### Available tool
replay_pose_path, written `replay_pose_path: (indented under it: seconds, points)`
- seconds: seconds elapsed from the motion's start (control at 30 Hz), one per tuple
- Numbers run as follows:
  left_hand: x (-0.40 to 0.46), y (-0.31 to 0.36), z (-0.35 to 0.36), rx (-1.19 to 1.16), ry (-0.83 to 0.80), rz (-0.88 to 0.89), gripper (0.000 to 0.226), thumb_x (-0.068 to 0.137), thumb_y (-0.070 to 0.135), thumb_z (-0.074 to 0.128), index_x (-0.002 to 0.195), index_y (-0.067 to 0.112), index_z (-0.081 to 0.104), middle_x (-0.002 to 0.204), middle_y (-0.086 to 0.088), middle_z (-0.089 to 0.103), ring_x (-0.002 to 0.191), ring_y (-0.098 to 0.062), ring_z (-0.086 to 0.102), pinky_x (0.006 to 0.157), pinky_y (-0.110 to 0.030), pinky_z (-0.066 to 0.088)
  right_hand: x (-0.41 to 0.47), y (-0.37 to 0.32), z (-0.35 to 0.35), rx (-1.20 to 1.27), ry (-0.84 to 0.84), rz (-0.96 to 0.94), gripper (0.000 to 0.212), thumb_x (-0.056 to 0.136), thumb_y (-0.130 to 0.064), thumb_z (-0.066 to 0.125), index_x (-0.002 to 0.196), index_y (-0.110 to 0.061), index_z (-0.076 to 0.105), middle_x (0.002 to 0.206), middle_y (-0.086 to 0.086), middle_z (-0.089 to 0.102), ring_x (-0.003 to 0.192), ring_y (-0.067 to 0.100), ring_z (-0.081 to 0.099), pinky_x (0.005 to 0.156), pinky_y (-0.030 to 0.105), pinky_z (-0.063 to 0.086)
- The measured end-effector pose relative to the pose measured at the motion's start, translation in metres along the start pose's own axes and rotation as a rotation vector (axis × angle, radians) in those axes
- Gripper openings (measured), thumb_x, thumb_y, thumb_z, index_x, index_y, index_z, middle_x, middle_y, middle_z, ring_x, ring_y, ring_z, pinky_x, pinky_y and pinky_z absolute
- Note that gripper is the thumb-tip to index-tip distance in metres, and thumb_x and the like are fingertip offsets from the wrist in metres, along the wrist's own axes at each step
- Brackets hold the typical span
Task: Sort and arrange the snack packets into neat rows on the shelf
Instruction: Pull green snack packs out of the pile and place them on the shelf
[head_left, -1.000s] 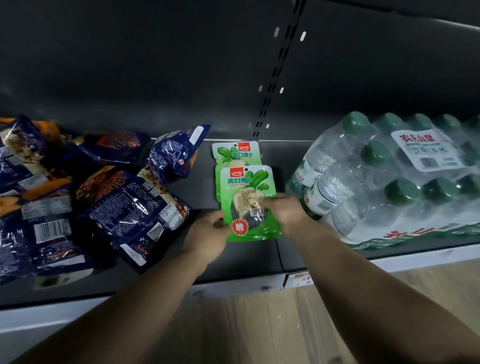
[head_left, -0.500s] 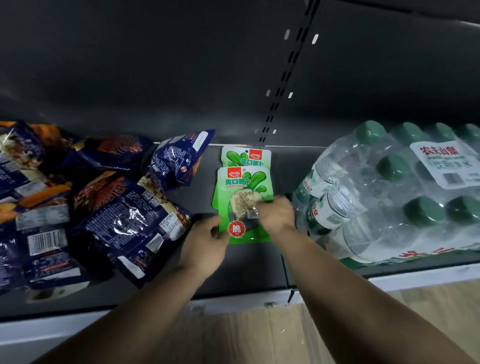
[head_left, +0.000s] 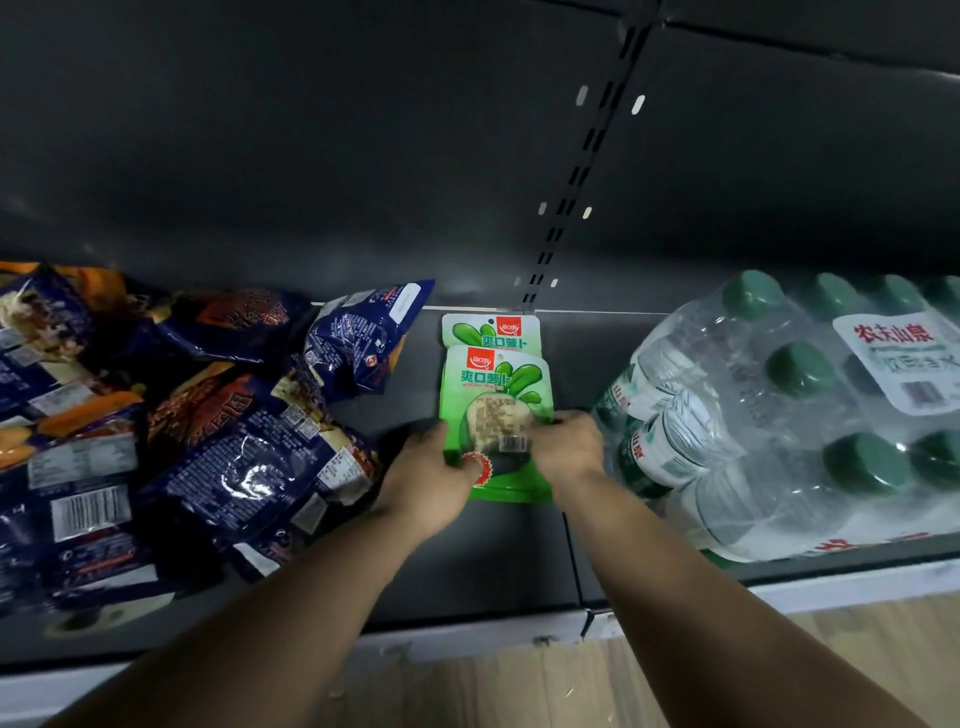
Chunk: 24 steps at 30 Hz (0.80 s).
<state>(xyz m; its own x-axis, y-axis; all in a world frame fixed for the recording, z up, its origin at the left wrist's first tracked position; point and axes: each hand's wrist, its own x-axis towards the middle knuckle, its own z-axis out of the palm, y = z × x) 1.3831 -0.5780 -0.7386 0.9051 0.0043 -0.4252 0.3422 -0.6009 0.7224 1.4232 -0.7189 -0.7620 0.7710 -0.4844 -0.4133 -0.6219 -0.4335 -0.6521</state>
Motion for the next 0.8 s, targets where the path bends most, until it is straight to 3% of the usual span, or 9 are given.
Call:
replay_pose_path:
  seconds: [0.1, 0.17, 0.33, 0.47, 0.53, 0.67, 0.8]
  points:
    - [0.004, -0.002, -0.005, 0.022, 0.022, 0.026, 0.050, 0.091, 0.031, 0.058, 0.136, 0.014, 0.045, 0.146, -0.007, 0.033, 0.131, -0.022, 0.038, 0.097, -0.020, 0.029, 0.003, 0.004, 0.003, -0.082, -0.005, -0.022, 0.028, 0.087, -0.020, 0.063, 0.110, -0.005, 0.065, 0.110, 0.015, 0.067, 0.100, 0.030, 0.064, 0.082, 0.030, 0.051]
    - [0.006, -0.002, -0.006, 0.004, -0.007, 0.038, 0.051, 0.090, 0.032, 0.059, 0.136, 0.015, 0.046, 0.145, -0.006, 0.038, 0.131, -0.021, 0.038, 0.101, -0.023, 0.030, 0.004, 0.004, 0.004, -0.136, 0.007, -0.034, 0.032, 0.086, -0.024, 0.062, 0.113, -0.007, 0.061, 0.113, 0.015, 0.064, 0.102, 0.030, 0.062, 0.084, 0.032, 0.052]
    - [0.003, -0.002, -0.004, -0.034, -0.009, 0.060, 0.043, 0.090, 0.032, 0.060, 0.130, 0.019, 0.052, 0.132, -0.003, 0.051, 0.117, -0.020, 0.049, 0.094, -0.024, 0.038, -0.006, 0.000, -0.001, -0.305, -0.012, -0.049, 0.046, 0.089, -0.037, 0.057, 0.122, -0.005, 0.050, 0.126, 0.017, 0.054, 0.116, 0.033, 0.053, 0.095, 0.037, 0.047]
    - [-0.007, -0.005, -0.007, 0.032, 0.073, 0.022, 0.047, 0.091, 0.028, 0.058, 0.135, 0.014, 0.048, 0.138, -0.008, 0.046, 0.124, -0.024, 0.045, 0.091, -0.023, 0.035, -0.024, -0.015, -0.009, -0.389, 0.071, -0.162, 0.060, 0.088, -0.043, 0.060, 0.131, -0.005, 0.040, 0.133, 0.016, 0.042, 0.123, 0.034, 0.043, 0.101, 0.038, 0.037]
    - [-0.013, -0.013, -0.011, 0.083, 0.069, 0.031, 0.052, 0.090, 0.030, 0.058, 0.139, 0.016, 0.045, 0.141, -0.007, 0.044, 0.127, -0.022, 0.044, 0.098, -0.024, 0.034, -0.034, -0.038, -0.005, -0.270, 0.038, -0.217, 0.064, 0.086, -0.049, 0.061, 0.129, -0.005, 0.043, 0.131, 0.015, 0.046, 0.121, 0.033, 0.047, 0.099, 0.035, 0.039]
    - [-0.026, -0.024, -0.029, 0.138, 0.050, 0.027, 0.063, 0.091, 0.034, 0.056, 0.147, 0.019, 0.031, 0.147, -0.005, 0.033, 0.135, -0.021, 0.034, 0.110, -0.027, 0.026, -0.056, -0.102, 0.023, 0.049, -0.235, -0.145, 0.077, 0.078, -0.065, 0.059, 0.122, -0.002, 0.055, 0.119, 0.011, 0.061, 0.112, 0.030, 0.057, 0.095, 0.035, 0.046]
    - [-0.034, -0.047, -0.067, 0.082, 0.085, -0.069, 0.065, 0.092, 0.035, 0.055, 0.148, 0.020, 0.027, 0.152, -0.004, 0.028, 0.138, -0.021, 0.029, 0.107, -0.025, 0.026, -0.081, -0.135, 0.060, 0.194, -0.379, -0.129, 0.061, 0.078, -0.057, 0.067, 0.117, -0.010, 0.058, 0.108, 0.003, 0.061, 0.108, 0.025, 0.059, 0.090, 0.034, 0.047]
